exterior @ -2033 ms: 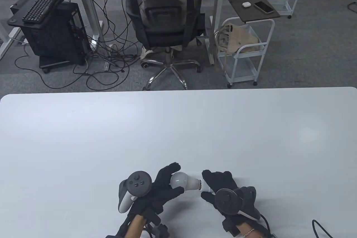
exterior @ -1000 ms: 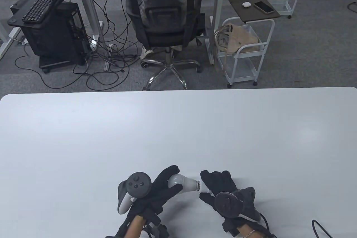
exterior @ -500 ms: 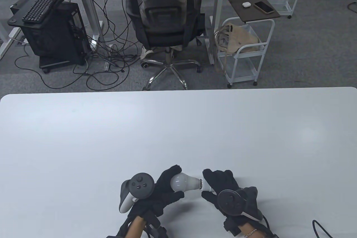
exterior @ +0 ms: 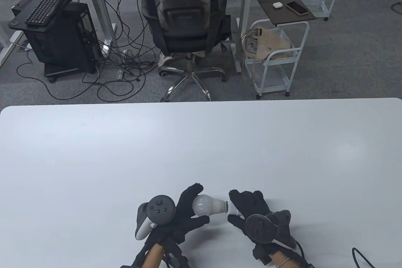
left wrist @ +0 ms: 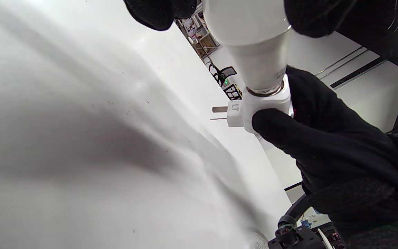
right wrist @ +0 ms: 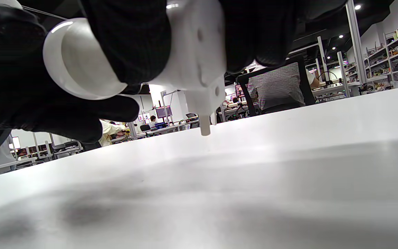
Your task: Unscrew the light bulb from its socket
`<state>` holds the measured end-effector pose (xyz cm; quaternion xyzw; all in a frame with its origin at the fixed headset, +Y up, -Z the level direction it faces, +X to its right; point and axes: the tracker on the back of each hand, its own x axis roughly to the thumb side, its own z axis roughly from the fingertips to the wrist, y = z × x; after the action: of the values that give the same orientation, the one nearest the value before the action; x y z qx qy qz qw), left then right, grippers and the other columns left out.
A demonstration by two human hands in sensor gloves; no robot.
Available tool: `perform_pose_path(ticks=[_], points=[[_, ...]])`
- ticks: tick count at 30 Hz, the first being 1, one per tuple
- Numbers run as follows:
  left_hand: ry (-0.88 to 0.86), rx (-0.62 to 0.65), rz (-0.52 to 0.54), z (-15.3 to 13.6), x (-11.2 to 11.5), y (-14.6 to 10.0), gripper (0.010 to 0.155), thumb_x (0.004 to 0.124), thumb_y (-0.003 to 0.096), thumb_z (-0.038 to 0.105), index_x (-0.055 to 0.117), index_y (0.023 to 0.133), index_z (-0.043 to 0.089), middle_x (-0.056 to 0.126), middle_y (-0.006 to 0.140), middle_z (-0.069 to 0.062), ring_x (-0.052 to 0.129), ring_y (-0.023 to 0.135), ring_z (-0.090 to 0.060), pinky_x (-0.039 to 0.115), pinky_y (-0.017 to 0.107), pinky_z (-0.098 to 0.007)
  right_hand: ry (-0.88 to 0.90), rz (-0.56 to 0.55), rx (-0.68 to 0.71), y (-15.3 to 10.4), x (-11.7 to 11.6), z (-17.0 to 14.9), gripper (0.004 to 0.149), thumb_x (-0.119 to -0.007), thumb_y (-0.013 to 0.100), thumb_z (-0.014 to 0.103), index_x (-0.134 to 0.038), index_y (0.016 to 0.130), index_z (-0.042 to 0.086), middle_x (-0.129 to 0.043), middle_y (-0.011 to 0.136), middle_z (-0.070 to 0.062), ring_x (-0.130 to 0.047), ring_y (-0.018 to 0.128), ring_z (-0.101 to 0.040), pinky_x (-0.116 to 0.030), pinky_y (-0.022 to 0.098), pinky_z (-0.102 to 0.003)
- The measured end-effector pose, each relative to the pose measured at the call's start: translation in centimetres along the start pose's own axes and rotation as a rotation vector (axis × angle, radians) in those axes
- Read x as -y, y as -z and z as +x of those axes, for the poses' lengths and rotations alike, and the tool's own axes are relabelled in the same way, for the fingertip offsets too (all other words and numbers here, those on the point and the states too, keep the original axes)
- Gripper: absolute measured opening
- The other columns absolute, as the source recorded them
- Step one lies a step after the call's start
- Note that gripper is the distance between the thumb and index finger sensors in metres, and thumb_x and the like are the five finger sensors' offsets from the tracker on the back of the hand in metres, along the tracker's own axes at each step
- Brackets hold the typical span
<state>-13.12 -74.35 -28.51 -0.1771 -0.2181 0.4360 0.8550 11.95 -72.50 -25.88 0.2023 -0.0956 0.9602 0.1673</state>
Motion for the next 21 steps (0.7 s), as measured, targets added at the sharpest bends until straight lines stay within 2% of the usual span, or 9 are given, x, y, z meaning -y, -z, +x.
perform_pose_path(ticks=[5, 7, 10, 12, 14, 16, 18, 21], points=[[0.0, 0.004, 0.046, -0.13, -0.25, -0.08, 0.079, 0.078, 0.0588, 0.047, 0.024, 0.115, 0.04, 0.034, 0.129, -0.003, 0.054, 0.118, -0.022, 0.063, 0.085, -0.035, 0.003, 0.005, 0.001, -0.02, -0.03, 0.09, 0.068, -0.085, 0.05, 0.042, -0.063, 0.107, 0.012, -0.08, 0.095, -0.017, -0.078, 0.09, -0.04, -0.055, 0.071, -0.057], [0.005, -0.004, 0.061, -0.21, -0.35, -0.12, 0.078, 0.077, 0.0582, 0.051, 0.026, 0.116, 0.039, 0.039, 0.128, -0.006, 0.061, 0.115, -0.023, 0.066, 0.083, -0.034, 0.0, 0.003, 0.004, -0.06, -0.02, 0.13, 0.068, -0.085, 0.05, 0.042, -0.063, 0.107, 0.012, -0.08, 0.095, -0.017, -0.077, 0.09, -0.04, -0.055, 0.071, -0.057], [0.004, -0.023, 0.089, -0.4, -0.37, -0.13, 0.077, 0.068, 0.0584, 0.062, 0.03, 0.119, 0.032, 0.052, 0.122, -0.014, 0.076, 0.104, -0.024, 0.072, 0.077, -0.033, -0.024, -0.007, 0.02, -0.1, 0.15, 0.43, 0.068, -0.085, 0.05, 0.042, -0.063, 0.107, 0.012, -0.08, 0.095, -0.017, -0.077, 0.09, -0.04, -0.055, 0.071, -0.057], [-0.001, -0.024, 0.086, -0.45, -0.36, -0.13, 0.077, 0.067, 0.0588, 0.063, 0.032, 0.119, 0.03, 0.054, 0.121, -0.016, 0.077, 0.103, -0.024, 0.072, 0.076, -0.033, -0.026, -0.002, 0.02, -0.08, 0.12, 0.45, 0.068, -0.085, 0.05, 0.042, -0.063, 0.107, 0.012, -0.08, 0.095, -0.017, -0.077, 0.091, -0.04, -0.055, 0.071, -0.057], [0.006, -0.016, 0.084, -0.35, -0.26, -0.2, 0.077, 0.066, 0.0594, 0.062, 0.03, 0.12, 0.029, 0.051, 0.122, -0.015, 0.073, 0.107, -0.025, 0.07, 0.078, -0.036, -0.006, 0.002, 0.007, -0.02, -0.01, 0.32, 0.068, -0.086, 0.05, 0.042, -0.062, 0.107, 0.012, -0.08, 0.095, -0.017, -0.077, 0.09, -0.041, -0.055, 0.071, -0.057], [-0.011, 0.0, 0.055, -0.21, -0.23, -0.23, 0.083, 0.069, 0.0584, 0.061, 0.019, 0.119, 0.034, 0.031, 0.128, -0.017, 0.057, 0.116, -0.031, 0.062, 0.084, -0.042, -0.008, 0.009, -0.001, 0.01, -0.07, 0.2, 0.068, -0.085, 0.05, 0.042, -0.062, 0.107, 0.012, -0.08, 0.095, -0.017, -0.077, 0.09, -0.04, -0.055, 0.071, -0.057], [-0.034, 0.013, 0.023, -0.14, -0.39, -0.21, 0.086, 0.074, 0.0576, 0.057, 0.012, 0.116, 0.041, 0.019, 0.129, -0.015, 0.046, 0.119, -0.034, 0.058, 0.086, -0.044, -0.001, 0.009, -0.007, 0.02, -0.09, 0.06, 0.068, -0.085, 0.05, 0.042, -0.063, 0.107, 0.012, -0.08, 0.095, -0.017, -0.078, 0.09, -0.04, -0.055, 0.071, -0.057], [-0.04, 0.011, -0.002, -0.23, -0.6, -0.18, 0.087, 0.077, 0.0582, 0.052, 0.011, 0.114, 0.044, 0.016, 0.129, -0.012, 0.044, 0.12, -0.034, 0.057, 0.087, -0.043, 0.014, 0.005, -0.013, 0.06, 0.0, -0.03, 0.068, -0.085, 0.051, 0.042, -0.062, 0.107, 0.012, -0.08, 0.095, -0.017, -0.078, 0.09, -0.04, -0.055, 0.071, -0.057]])
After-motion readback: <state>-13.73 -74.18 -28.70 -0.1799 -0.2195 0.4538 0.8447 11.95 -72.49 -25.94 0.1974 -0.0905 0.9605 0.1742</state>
